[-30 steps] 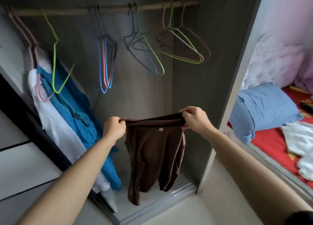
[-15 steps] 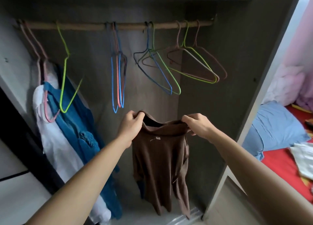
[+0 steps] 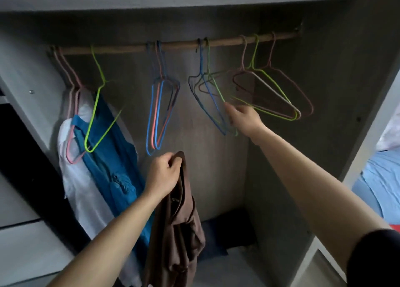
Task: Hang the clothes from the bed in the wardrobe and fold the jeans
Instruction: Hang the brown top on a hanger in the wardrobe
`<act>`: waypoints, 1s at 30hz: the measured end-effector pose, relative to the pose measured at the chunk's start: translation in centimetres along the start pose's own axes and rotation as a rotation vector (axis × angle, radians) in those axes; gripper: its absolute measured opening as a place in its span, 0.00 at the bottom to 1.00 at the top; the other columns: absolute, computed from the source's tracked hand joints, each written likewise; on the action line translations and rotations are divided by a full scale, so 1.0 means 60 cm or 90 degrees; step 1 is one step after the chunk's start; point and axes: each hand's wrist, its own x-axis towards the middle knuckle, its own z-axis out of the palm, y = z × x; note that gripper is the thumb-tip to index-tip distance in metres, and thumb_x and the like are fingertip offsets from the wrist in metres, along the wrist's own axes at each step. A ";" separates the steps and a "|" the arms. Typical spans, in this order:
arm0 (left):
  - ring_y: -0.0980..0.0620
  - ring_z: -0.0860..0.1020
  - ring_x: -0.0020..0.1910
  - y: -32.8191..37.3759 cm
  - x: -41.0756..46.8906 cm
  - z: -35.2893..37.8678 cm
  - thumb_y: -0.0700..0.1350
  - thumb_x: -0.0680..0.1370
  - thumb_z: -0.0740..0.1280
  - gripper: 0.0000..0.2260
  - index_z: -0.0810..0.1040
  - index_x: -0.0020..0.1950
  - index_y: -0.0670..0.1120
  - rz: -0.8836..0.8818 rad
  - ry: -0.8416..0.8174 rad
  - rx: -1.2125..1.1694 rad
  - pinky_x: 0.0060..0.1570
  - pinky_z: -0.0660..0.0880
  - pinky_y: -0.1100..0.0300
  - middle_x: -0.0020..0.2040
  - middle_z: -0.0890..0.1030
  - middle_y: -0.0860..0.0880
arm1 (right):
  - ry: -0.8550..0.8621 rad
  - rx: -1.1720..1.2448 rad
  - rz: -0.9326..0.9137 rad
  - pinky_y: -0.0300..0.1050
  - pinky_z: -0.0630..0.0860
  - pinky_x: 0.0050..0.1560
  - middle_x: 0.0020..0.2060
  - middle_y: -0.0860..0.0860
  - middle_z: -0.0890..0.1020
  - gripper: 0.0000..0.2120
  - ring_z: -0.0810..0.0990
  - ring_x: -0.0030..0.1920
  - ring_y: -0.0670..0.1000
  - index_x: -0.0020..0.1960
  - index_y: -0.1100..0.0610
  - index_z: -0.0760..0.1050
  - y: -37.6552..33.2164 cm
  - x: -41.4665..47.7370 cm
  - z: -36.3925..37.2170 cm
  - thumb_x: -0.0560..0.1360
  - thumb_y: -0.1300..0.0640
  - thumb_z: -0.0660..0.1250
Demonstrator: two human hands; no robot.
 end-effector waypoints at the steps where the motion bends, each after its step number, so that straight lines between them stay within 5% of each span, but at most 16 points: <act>1: 0.54 0.68 0.27 0.000 0.000 -0.001 0.40 0.79 0.65 0.17 0.66 0.30 0.45 0.004 0.007 0.012 0.33 0.64 0.52 0.25 0.68 0.52 | -0.004 -0.028 -0.023 0.49 0.74 0.48 0.45 0.61 0.83 0.23 0.81 0.50 0.60 0.48 0.64 0.80 -0.003 0.007 0.005 0.80 0.44 0.61; 7: 0.55 0.65 0.24 -0.004 0.001 0.000 0.42 0.78 0.65 0.20 0.63 0.28 0.47 -0.020 0.046 0.045 0.30 0.62 0.55 0.22 0.67 0.53 | 0.114 0.026 -0.086 0.50 0.71 0.53 0.56 0.63 0.81 0.16 0.77 0.58 0.64 0.56 0.63 0.76 0.001 0.011 -0.002 0.84 0.53 0.54; 14: 0.50 0.66 0.30 -0.002 0.004 0.017 0.46 0.78 0.61 0.15 0.64 0.34 0.41 -0.102 0.025 0.027 0.34 0.64 0.52 0.28 0.67 0.49 | 0.143 0.138 -0.102 0.45 0.66 0.42 0.37 0.46 0.74 0.12 0.72 0.37 0.44 0.50 0.57 0.68 0.082 -0.031 -0.022 0.85 0.49 0.54; 19: 0.49 0.68 0.32 -0.006 0.011 0.037 0.46 0.79 0.61 0.13 0.67 0.37 0.40 -0.126 0.000 0.004 0.36 0.65 0.52 0.30 0.69 0.48 | 0.187 0.093 -0.157 0.45 0.60 0.37 0.35 0.47 0.73 0.10 0.71 0.35 0.50 0.50 0.57 0.66 0.061 -0.009 -0.028 0.85 0.52 0.54; 22: 0.52 0.68 0.30 -0.008 0.014 0.045 0.46 0.78 0.62 0.14 0.66 0.34 0.44 -0.127 0.002 -0.003 0.35 0.65 0.52 0.28 0.68 0.52 | 0.213 0.128 -0.172 0.44 0.60 0.35 0.34 0.46 0.74 0.09 0.72 0.34 0.45 0.51 0.55 0.66 0.062 -0.010 -0.027 0.85 0.51 0.54; 26: 0.57 0.65 0.27 -0.009 0.018 0.055 0.47 0.78 0.61 0.14 0.65 0.35 0.43 -0.136 -0.011 -0.013 0.33 0.65 0.54 0.26 0.67 0.53 | 0.228 0.137 -0.152 0.45 0.61 0.34 0.33 0.46 0.74 0.14 0.73 0.32 0.43 0.49 0.58 0.67 0.132 -0.055 -0.009 0.84 0.47 0.56; 30: 0.58 0.66 0.26 -0.006 0.023 0.068 0.47 0.78 0.61 0.15 0.65 0.34 0.44 -0.150 -0.030 -0.018 0.33 0.66 0.54 0.25 0.68 0.55 | 0.134 -0.009 -0.027 0.51 0.66 0.32 0.28 0.51 0.73 0.23 0.72 0.31 0.54 0.38 0.56 0.63 0.203 -0.084 0.004 0.81 0.39 0.59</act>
